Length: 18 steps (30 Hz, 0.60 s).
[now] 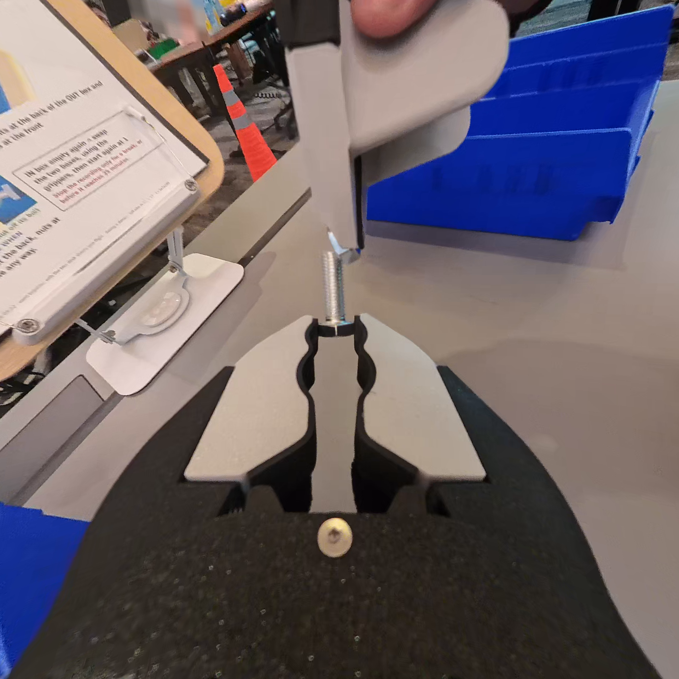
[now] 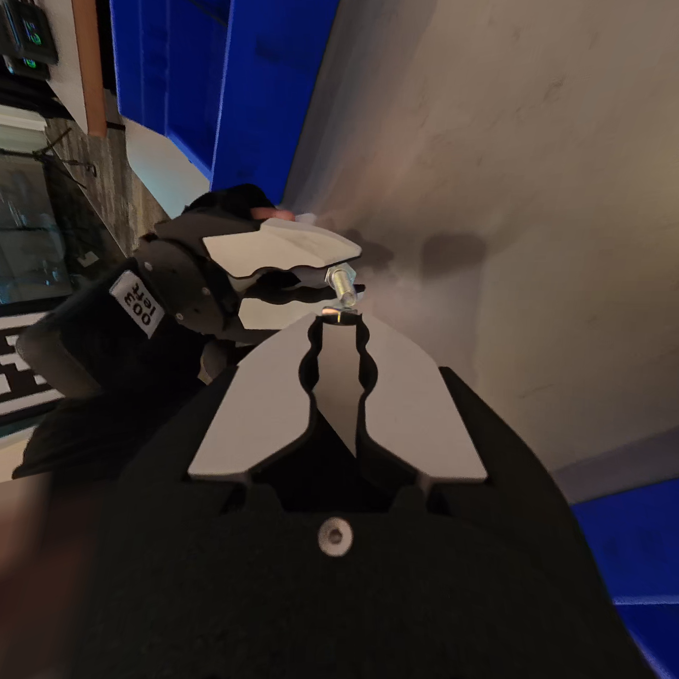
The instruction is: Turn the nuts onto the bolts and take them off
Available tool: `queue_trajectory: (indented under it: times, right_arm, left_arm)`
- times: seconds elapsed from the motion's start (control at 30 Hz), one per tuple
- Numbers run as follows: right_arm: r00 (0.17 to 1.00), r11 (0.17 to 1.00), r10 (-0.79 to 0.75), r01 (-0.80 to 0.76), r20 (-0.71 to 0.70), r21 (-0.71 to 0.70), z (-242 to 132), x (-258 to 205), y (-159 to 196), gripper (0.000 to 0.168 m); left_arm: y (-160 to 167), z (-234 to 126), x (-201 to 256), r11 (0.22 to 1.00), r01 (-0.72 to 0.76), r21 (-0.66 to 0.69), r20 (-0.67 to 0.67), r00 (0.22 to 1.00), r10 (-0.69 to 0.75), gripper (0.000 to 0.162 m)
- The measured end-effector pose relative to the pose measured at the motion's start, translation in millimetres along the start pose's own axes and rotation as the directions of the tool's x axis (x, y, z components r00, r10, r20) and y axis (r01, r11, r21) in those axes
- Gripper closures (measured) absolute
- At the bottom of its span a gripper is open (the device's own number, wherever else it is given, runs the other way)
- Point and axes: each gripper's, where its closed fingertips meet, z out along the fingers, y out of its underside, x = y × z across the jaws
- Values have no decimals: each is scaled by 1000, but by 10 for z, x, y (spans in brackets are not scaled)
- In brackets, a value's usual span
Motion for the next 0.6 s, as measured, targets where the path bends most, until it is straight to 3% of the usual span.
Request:
queue_trajectory:
  times: [0.07,0.13,0.2,0.23,0.3,0.4,0.5,0.6]
  right_arm:
    - [992,991,-126,127,22,-33,0,-79,17,151]
    - [910,907,-408,394,-77,-151,-22,-15,61,151]
    - [660,677,-732,674,-172,-296,-108,80,76,151]
    - [473,508,-861,772,-189,-383,-160,127,93,151]
    - [123,209,-972,840,-201,-501,-225,162,100,151]
    - [-127,5,-970,842,-206,-540,-159,99,155,151]
    - [-232,-73,-934,869,-273,-490,-109,15,139,151]
    - [-116,7,-916,953,-383,-304,-170,-96,51,151]
  left_arm:
    - [25,11,21,1000,19,-4,-31,999,-20,145]
    - [57,25,92,998,57,-17,-111,992,-58,145]
    - [41,8,206,992,125,1,-235,965,-121,145]
    - [23,-16,275,986,164,9,-306,939,-154,145]
    - [-37,-79,372,967,255,21,-423,878,-223,145]
    - [-156,-181,455,934,357,31,-546,788,-283,145]
    - [-298,-296,455,889,453,71,-628,712,-313,145]
    - [-359,-381,363,854,509,111,-656,683,-322,145]
